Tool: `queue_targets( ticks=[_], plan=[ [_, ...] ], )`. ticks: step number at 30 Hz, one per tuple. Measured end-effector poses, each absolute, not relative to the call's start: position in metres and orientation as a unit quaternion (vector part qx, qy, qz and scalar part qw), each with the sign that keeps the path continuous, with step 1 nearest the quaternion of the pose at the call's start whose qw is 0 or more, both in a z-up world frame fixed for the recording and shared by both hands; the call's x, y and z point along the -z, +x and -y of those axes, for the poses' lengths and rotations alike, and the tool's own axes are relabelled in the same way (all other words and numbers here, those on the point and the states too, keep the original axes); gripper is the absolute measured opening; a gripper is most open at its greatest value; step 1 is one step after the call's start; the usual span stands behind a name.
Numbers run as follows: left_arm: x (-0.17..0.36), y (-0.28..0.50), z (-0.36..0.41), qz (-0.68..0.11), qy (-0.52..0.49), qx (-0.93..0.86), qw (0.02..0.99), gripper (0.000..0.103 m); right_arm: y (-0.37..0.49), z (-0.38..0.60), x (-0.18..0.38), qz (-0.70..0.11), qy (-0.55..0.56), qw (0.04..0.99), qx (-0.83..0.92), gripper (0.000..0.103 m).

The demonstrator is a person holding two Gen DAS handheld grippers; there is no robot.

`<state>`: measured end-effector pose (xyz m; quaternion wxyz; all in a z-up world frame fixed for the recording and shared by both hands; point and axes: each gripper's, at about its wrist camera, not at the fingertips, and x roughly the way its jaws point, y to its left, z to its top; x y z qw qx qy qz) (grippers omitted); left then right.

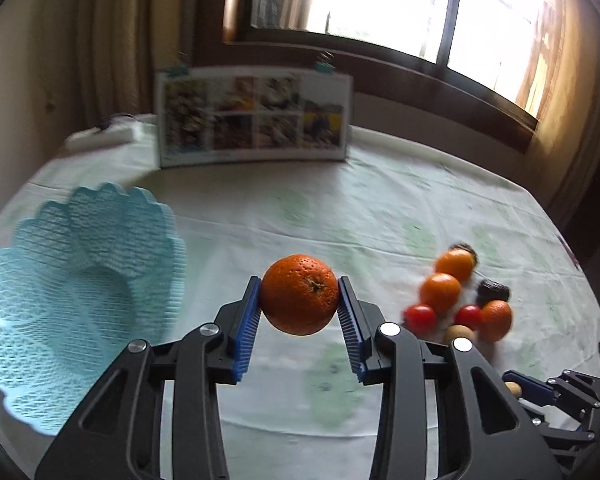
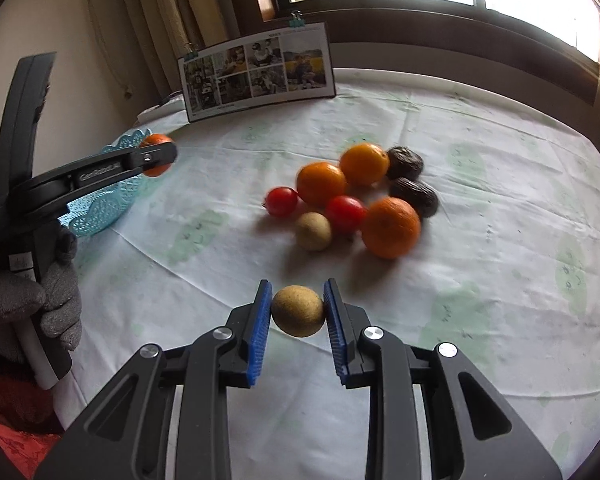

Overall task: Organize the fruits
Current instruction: 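Carry the orange over the blue basket and open the left gripper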

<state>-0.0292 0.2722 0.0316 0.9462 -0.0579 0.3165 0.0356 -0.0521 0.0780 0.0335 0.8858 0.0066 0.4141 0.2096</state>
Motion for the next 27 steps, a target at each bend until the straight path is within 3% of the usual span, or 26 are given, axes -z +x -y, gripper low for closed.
queue_targets(
  ticks=[14, 15, 16, 18, 22, 27],
  plan=[
    [-0.042, -0.082, -0.381, -0.280, -0.087, -0.177, 0.939, 0.041, -0.039, -0.160, -0.063, -0.385, -0.002, 0.880, -0.279, 0.027],
    [-0.041, -0.084, -0.385, -0.281, -0.091, -0.181, 0.938, 0.046, -0.038, -0.167, -0.065, -0.382, -0.004, 0.879, -0.286, 0.027],
    [-0.041, -0.086, -0.389, -0.279, -0.095, -0.184, 0.938, 0.061, -0.038, -0.177, -0.069, -0.377, -0.008, 0.878, -0.295, 0.027],
    [-0.043, -0.096, -0.398, -0.265, -0.103, -0.198, 0.938, 0.073, -0.038, -0.191, -0.074, -0.370, -0.015, 0.876, -0.309, 0.027],
    [-0.050, -0.111, -0.407, -0.235, -0.095, -0.226, 0.941, 0.091, -0.037, -0.224, -0.085, -0.353, -0.023, 0.872, -0.339, 0.027],
    [-0.051, -0.128, -0.415, -0.212, -0.077, -0.260, 0.939, 0.099, -0.032, -0.262, -0.090, -0.345, -0.025, 0.862, -0.371, 0.027]
  ],
)
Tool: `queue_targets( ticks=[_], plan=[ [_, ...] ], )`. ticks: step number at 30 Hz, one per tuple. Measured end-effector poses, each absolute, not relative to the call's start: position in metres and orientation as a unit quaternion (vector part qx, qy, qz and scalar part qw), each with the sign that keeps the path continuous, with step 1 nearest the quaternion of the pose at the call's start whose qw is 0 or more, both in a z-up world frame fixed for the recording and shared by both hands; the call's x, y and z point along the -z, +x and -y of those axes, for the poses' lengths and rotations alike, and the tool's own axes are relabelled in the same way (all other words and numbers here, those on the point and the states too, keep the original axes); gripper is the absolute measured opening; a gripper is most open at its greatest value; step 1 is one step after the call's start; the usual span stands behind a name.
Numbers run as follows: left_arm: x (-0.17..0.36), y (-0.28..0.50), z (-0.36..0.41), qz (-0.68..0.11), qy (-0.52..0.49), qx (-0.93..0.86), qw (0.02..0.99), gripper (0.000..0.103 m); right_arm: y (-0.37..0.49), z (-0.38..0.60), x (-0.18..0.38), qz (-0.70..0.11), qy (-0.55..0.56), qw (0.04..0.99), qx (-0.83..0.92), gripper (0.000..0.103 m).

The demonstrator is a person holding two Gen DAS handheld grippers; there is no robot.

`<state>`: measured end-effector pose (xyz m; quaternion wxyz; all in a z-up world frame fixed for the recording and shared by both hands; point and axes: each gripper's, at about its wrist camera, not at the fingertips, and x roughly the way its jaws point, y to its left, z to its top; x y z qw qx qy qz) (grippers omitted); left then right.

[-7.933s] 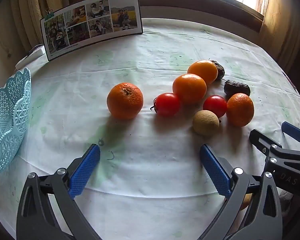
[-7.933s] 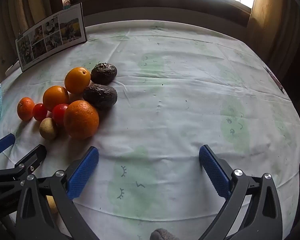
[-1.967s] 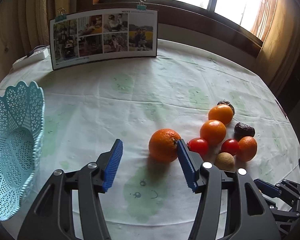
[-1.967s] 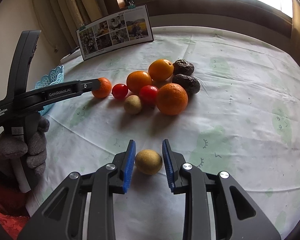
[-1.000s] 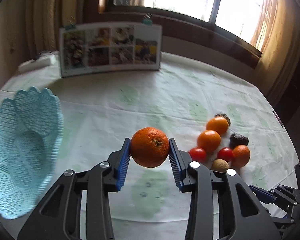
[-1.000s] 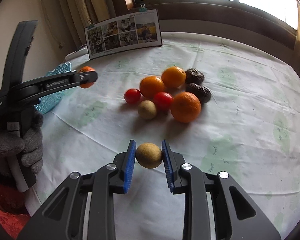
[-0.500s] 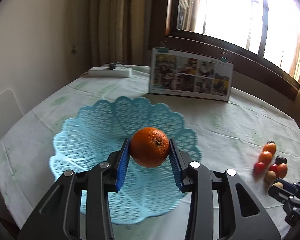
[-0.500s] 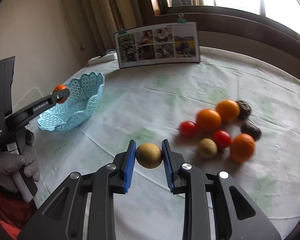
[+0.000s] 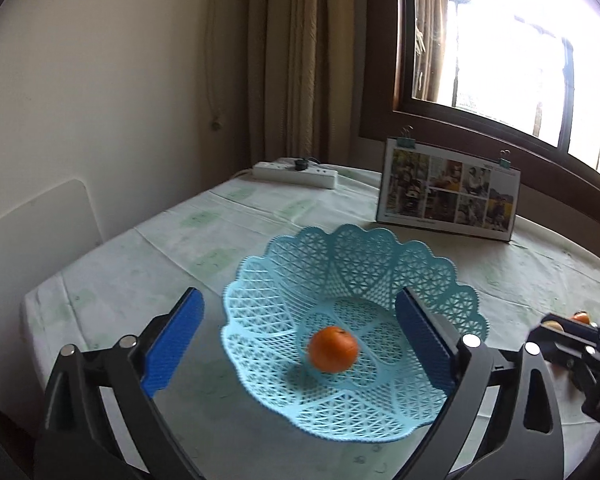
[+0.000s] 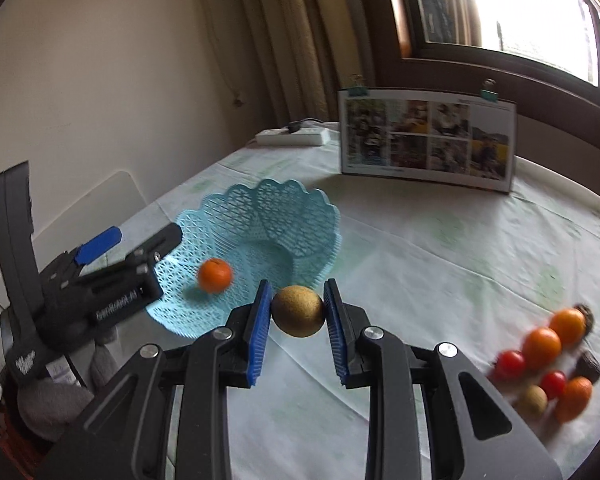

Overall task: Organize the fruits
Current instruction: 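Carry the orange over the blue basket and open the left gripper, then lower the kiwi into the blue basket and open the right gripper, then grasp the dark avocado with the right gripper and lift it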

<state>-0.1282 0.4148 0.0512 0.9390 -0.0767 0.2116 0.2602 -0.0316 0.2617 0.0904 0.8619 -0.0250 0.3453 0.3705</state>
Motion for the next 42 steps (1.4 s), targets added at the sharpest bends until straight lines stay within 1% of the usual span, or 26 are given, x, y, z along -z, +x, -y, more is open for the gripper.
queue_targets(
  ticks=[5, 7, 8, 9, 10, 17, 24, 42],
  plan=[
    [-0.049, -0.136, -0.425, -0.213, -0.076, -0.280, 0.933, 0.100, -0.026, -0.297, -0.086, -0.349, -0.033, 0.851, -0.391, 0.027],
    [-0.048, -0.138, -0.430, -0.215, -0.083, -0.286, 0.930, 0.100, -0.024, -0.305, -0.083, -0.349, -0.028, 0.852, -0.390, 0.029],
    [-0.048, -0.138, -0.433, -0.215, -0.086, -0.288, 0.929, 0.100, -0.023, -0.307, -0.083, -0.349, -0.025, 0.852, -0.388, 0.033],
    [-0.047, -0.139, -0.435, -0.216, -0.089, -0.290, 0.928, 0.100, -0.022, -0.308, -0.082, -0.349, -0.021, 0.853, -0.387, 0.048],
    [-0.047, -0.139, -0.437, -0.217, -0.092, -0.292, 0.927, 0.100, -0.021, -0.307, -0.082, -0.347, -0.014, 0.857, -0.382, 0.059],
    [-0.047, -0.134, -0.434, -0.223, -0.106, -0.280, 0.928, 0.100, -0.015, -0.286, -0.080, -0.352, 0.004, 0.864, -0.359, 0.060],
    [-0.053, -0.122, -0.410, -0.226, -0.087, -0.253, 0.937, 0.100, -0.013, -0.247, -0.076, -0.360, 0.020, 0.875, -0.323, 0.060],
    [-0.060, -0.085, -0.335, -0.239, -0.047, -0.177, 0.954, 0.100, 0.013, -0.073, -0.062, -0.375, 0.081, 0.916, -0.115, 0.060]
  ],
)
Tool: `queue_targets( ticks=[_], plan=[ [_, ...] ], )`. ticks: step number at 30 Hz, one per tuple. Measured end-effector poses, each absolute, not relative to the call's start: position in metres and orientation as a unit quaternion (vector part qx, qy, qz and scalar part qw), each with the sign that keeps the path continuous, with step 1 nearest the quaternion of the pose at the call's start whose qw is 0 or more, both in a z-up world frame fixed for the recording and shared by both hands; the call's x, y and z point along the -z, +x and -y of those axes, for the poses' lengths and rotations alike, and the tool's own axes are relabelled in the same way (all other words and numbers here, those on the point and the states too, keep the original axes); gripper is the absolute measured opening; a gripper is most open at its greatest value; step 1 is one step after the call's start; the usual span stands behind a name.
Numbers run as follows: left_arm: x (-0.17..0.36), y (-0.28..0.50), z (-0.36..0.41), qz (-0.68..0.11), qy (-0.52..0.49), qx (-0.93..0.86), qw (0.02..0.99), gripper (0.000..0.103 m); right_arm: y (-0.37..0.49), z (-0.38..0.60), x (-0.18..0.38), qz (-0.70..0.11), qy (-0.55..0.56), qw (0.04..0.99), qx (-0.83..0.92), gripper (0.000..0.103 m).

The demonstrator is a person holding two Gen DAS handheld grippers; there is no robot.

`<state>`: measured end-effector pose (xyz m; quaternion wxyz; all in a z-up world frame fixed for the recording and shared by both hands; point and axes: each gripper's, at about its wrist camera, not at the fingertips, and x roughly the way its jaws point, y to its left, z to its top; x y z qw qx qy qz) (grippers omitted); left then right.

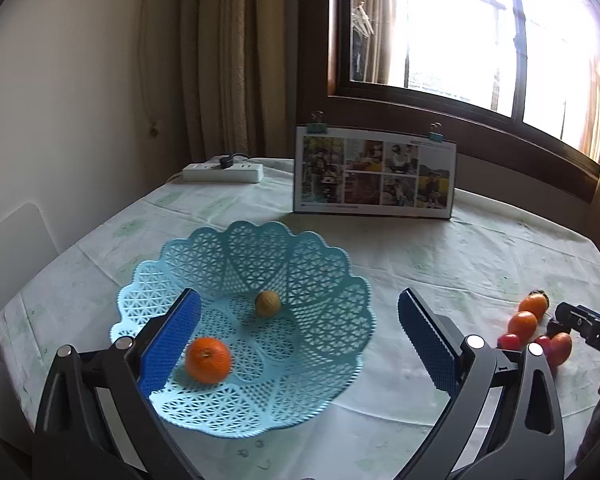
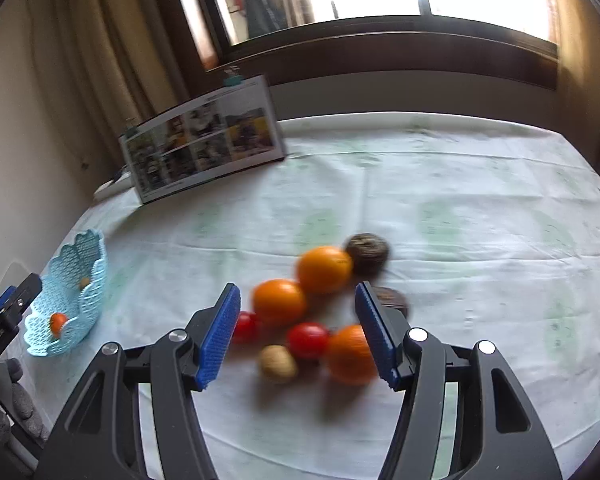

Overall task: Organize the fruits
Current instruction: 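Grasp the dark avocado with the right gripper and lift it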

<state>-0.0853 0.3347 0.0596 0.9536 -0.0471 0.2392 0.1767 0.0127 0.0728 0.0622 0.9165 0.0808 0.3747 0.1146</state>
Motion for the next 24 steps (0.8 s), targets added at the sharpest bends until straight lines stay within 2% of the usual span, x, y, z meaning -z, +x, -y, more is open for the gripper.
queue_targets(
  ticks=[9, 17, 19, 24],
  plan=[
    [-0.057, -0.072, -0.306, -0.249, -0.034, -0.151, 0.956, 0.100, 0.027, -0.029, -0.049, -0.390, 0.096, 0.912, -0.085, 0.060],
    [-0.059, -0.072, -0.292, -0.252, -0.017, -0.141, 0.957, 0.100, 0.049, -0.030, -0.027, -0.424, 0.103, 0.896, -0.079, 0.059],
    [-0.059, -0.070, -0.291, -0.253, -0.016, -0.141, 0.957, 0.100, 0.053, -0.029, -0.019, -0.441, 0.111, 0.887, -0.083, 0.052],
    [-0.059, -0.066, -0.287, -0.259, -0.015, -0.136, 0.956, 0.100, 0.052, -0.031, -0.018, -0.444, 0.116, 0.883, -0.099, 0.042]
  ],
)
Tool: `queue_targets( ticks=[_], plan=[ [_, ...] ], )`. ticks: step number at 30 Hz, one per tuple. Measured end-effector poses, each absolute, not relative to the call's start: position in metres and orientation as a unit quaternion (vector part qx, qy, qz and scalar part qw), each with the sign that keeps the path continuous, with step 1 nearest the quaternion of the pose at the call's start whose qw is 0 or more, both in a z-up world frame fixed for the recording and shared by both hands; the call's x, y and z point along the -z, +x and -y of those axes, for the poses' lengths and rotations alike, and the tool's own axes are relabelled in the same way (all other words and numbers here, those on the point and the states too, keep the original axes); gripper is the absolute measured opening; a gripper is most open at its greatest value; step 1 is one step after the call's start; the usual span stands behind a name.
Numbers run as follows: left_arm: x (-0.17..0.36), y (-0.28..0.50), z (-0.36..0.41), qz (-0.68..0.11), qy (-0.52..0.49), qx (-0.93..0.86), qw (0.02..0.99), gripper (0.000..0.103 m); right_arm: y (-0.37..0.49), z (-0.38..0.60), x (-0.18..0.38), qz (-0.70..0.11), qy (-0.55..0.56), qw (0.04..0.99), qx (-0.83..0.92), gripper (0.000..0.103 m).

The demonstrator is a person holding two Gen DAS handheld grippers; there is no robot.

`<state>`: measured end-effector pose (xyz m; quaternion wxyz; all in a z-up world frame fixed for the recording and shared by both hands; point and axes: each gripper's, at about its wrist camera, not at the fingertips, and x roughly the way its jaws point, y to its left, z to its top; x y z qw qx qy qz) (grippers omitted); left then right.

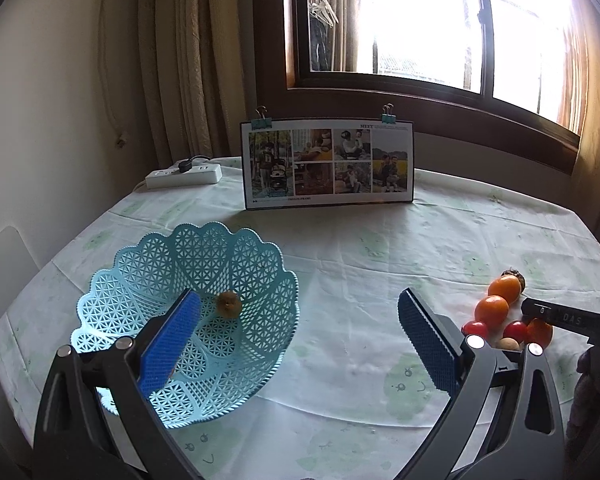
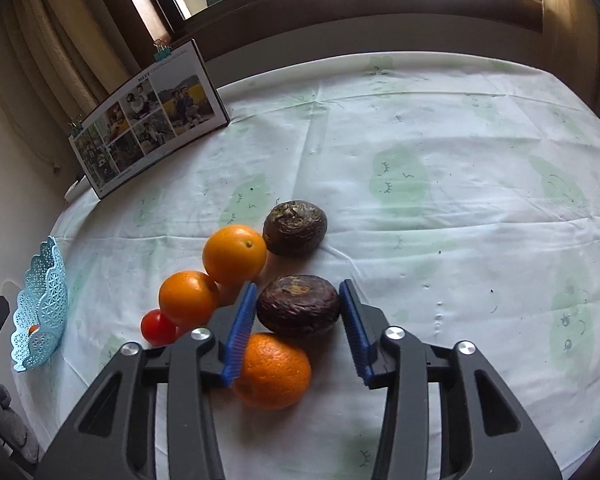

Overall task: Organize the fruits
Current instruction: 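Grasp the dark avocado with the right gripper and lift it, then grasp an orange with the left gripper and lift it while the right holds the avocado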

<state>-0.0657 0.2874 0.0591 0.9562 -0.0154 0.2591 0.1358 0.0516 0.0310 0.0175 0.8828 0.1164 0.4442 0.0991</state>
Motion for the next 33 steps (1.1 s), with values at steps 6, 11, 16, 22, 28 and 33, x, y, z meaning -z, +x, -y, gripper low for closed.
queue_targets(
  ticks=[6, 11, 16, 22, 28, 33],
  plan=[
    [-0.058, -0.057, -0.269, -0.268, -0.003, -0.110, 0.957, 0.100, 0.042, -0.023, -0.024, -0.434, 0.123, 0.886, -0.106, 0.042],
    [-0.052, -0.044, -0.249, -0.285, 0.003, -0.075, 0.956, 0.100, 0.031, -0.007, -0.034, -0.411, 0.120, 0.899, -0.087, 0.042],
    [-0.043, -0.025, -0.228, -0.307, 0.008, -0.038, 0.951, 0.100, 0.025, 0.010, -0.034, -0.406, 0.128, 0.902, -0.075, 0.042],
    [-0.028, 0.003, -0.198, -0.346, 0.006, 0.027, 0.938, 0.100, 0.024, 0.024, -0.028, -0.405, 0.152, 0.899, -0.072, 0.042],
    [-0.014, 0.027, -0.175, -0.377, 0.002, 0.065, 0.924, 0.100, 0.021, 0.025, -0.029, -0.399, 0.158, 0.900, -0.078, 0.042],
    [-0.007, 0.042, -0.162, -0.393, -0.003, 0.093, 0.915, 0.091, 0.020, 0.027, -0.028, -0.399, 0.161, 0.899, -0.082, 0.042]
  ],
)
